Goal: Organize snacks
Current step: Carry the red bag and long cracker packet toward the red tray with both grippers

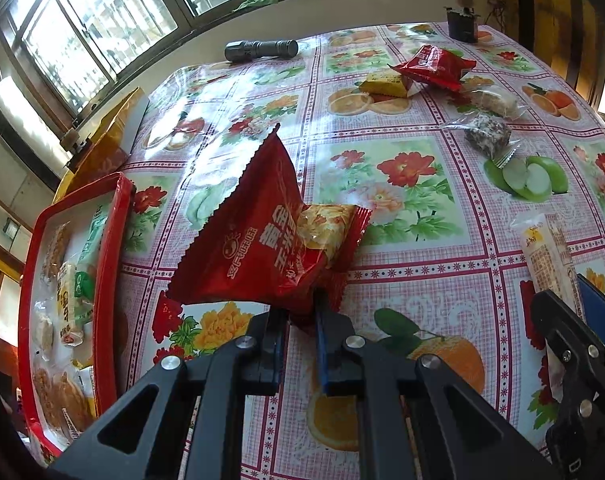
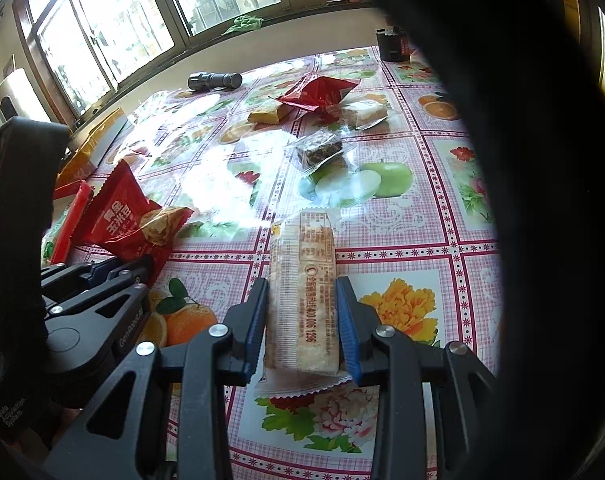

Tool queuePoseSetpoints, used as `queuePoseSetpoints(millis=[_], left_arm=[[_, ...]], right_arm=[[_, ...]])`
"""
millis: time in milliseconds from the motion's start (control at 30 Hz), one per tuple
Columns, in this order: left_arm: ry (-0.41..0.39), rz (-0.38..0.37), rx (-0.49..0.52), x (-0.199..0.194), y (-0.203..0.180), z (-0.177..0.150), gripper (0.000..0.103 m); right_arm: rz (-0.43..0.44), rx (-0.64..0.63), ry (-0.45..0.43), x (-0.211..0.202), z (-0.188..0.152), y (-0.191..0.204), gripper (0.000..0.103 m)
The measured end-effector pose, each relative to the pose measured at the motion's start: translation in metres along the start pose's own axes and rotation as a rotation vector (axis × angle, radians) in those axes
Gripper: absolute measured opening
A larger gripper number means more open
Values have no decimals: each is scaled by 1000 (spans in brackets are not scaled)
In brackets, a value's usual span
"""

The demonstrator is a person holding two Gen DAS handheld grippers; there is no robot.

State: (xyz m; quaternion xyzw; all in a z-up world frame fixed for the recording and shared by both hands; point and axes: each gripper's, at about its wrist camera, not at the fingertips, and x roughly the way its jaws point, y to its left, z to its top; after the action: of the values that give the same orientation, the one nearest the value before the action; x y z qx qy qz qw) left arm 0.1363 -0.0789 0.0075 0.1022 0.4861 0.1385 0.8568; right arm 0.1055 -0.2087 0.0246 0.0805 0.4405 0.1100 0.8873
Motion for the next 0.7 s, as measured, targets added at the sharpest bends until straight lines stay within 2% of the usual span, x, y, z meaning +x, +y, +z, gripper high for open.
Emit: queuePoseSetpoints(millis=[700], left_arm=[[-31, 17, -58, -6, 35, 0, 11]], right_arm=[[57, -26, 20, -1, 1, 22, 35]])
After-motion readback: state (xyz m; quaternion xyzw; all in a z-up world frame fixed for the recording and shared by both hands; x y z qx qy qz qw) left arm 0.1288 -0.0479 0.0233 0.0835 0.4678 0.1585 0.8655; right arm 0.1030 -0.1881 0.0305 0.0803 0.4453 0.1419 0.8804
